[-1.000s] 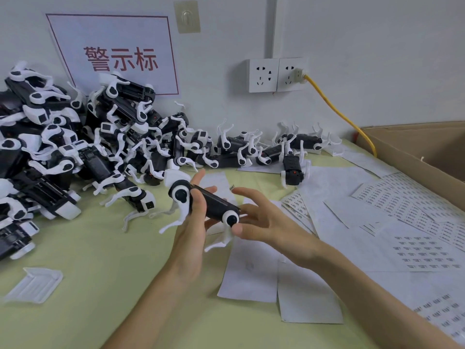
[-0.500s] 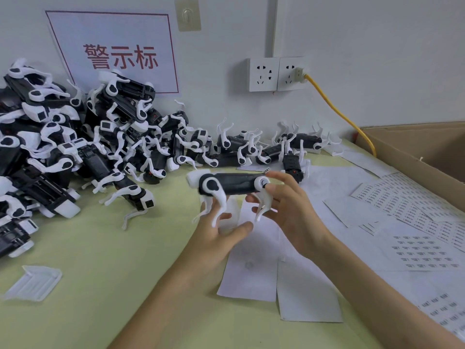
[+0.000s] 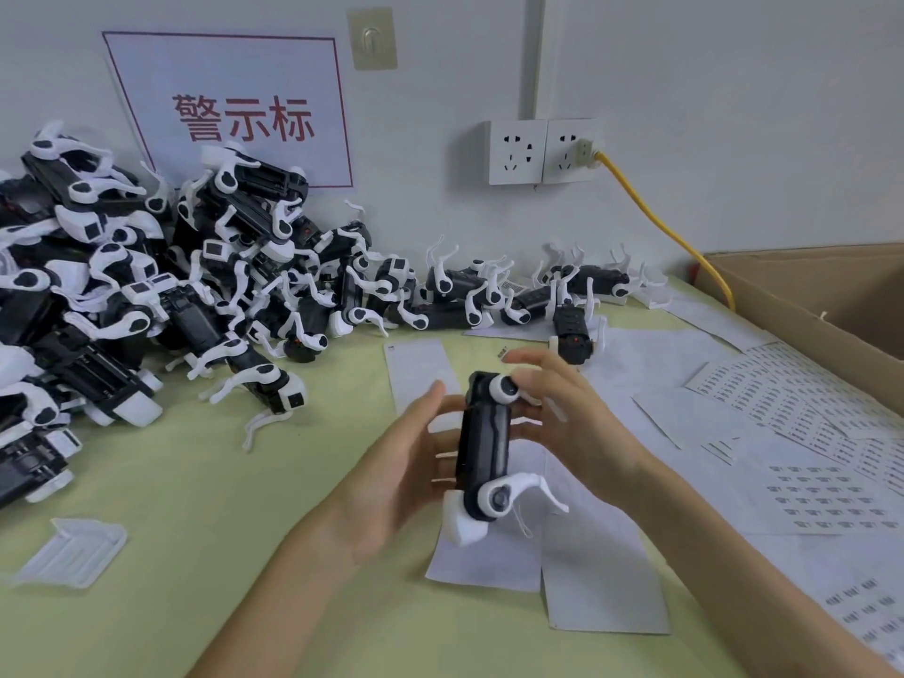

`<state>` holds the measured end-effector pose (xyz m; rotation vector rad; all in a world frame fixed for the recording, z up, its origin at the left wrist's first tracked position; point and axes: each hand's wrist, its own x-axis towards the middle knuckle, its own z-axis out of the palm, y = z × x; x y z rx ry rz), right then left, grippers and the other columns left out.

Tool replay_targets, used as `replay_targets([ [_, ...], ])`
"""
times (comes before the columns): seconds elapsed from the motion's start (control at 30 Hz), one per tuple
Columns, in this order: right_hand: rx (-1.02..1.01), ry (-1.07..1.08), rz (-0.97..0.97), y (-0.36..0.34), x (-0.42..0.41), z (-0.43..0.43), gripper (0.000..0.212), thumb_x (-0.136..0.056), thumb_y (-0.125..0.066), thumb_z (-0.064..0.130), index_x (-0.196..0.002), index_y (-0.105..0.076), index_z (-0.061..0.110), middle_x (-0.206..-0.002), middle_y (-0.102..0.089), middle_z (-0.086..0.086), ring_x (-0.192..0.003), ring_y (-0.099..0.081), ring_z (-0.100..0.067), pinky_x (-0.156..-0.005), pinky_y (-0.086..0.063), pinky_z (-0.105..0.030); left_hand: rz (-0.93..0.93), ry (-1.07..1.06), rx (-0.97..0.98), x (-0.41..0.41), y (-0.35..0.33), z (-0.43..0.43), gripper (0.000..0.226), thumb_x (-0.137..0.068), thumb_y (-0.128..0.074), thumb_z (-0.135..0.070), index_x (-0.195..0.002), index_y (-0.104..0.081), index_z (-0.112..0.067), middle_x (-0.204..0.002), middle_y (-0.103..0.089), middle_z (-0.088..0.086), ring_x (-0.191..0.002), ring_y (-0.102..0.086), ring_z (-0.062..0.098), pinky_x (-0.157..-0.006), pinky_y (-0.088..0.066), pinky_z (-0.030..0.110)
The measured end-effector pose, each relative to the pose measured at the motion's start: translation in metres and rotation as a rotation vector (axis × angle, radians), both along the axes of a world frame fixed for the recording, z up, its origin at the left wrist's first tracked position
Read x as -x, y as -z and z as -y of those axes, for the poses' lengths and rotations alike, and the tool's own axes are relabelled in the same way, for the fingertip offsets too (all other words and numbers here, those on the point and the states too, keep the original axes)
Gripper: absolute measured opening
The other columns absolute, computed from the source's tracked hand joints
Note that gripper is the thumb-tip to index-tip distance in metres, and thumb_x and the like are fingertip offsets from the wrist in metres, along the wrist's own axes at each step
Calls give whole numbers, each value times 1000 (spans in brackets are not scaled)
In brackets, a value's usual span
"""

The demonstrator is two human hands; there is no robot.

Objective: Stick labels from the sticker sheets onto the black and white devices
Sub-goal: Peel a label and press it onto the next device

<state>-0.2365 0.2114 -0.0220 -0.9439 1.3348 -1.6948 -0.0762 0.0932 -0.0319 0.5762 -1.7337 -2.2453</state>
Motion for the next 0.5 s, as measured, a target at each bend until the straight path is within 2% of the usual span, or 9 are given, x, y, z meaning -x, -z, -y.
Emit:
replay_targets([
  [0.07, -19, 18, -34, 1, -1, 0, 63, -73, -74, 45, -124, -55, 13, -83, -69, 5, -78, -66, -16, -76, -53, -33, -35, 25, 38, -1, 4, 0, 56, -88, -70, -50, -132, -62, -16, -118, -73, 18, -105, -70, 26, -85, -55, 33],
  [0.13, -35, 64, -60, 2, 0, 0, 57, -77, -72, 48, -122, -57, 16, -88, -71, 5, -82, -68, -17, -76, -54, -33, -76, 21, 48, -4, 3, 0, 55, -88, -69, -39, -138, -58, -20, -118, -74, 16, -107, -72, 24, -77, -56, 27],
  [0.27, -92, 144, -212, 2, -1, 3, 52, -79, -67, 59, -120, -59, 27, -102, -74, 9, -95, -72, -11, -75, -54, -27, -139, -50, 128, -2, 1, -5, 53, -93, -70, -36, -142, -53, -30, -121, -74, 9, -111, -71, 27, -85, -57, 30],
  [0.33, -80, 218, -236, 2, 0, 3, 47, -83, -65, 55, -120, -60, 26, -111, -72, 6, -98, -71, -10, -77, -53, -29, -164, -86, 152, -1, 3, -5, 56, -89, -71, -39, -142, -53, -33, -118, -75, 7, -109, -72, 26, -87, -56, 31],
  [0.4, -37, 330, -212, 3, 4, 3, 37, -86, -65, 47, -114, -62, 23, -110, -72, 2, -95, -71, -10, -76, -52, -28, -202, -126, 152, -1, 3, -6, 54, -88, -71, -37, -140, -54, -35, -114, -76, 8, -104, -72, 23, -83, -56, 27],
  [0.5, 21, 462, -193, 1, 9, 0, 4, -97, -66, 22, -100, -65, 20, -103, -71, -4, -84, -68, -11, -74, -49, -32, -226, -175, 159, -1, 3, -4, 51, -90, -69, -33, -138, -53, -37, -113, -76, 7, -105, -72, 23, -82, -55, 30],
])
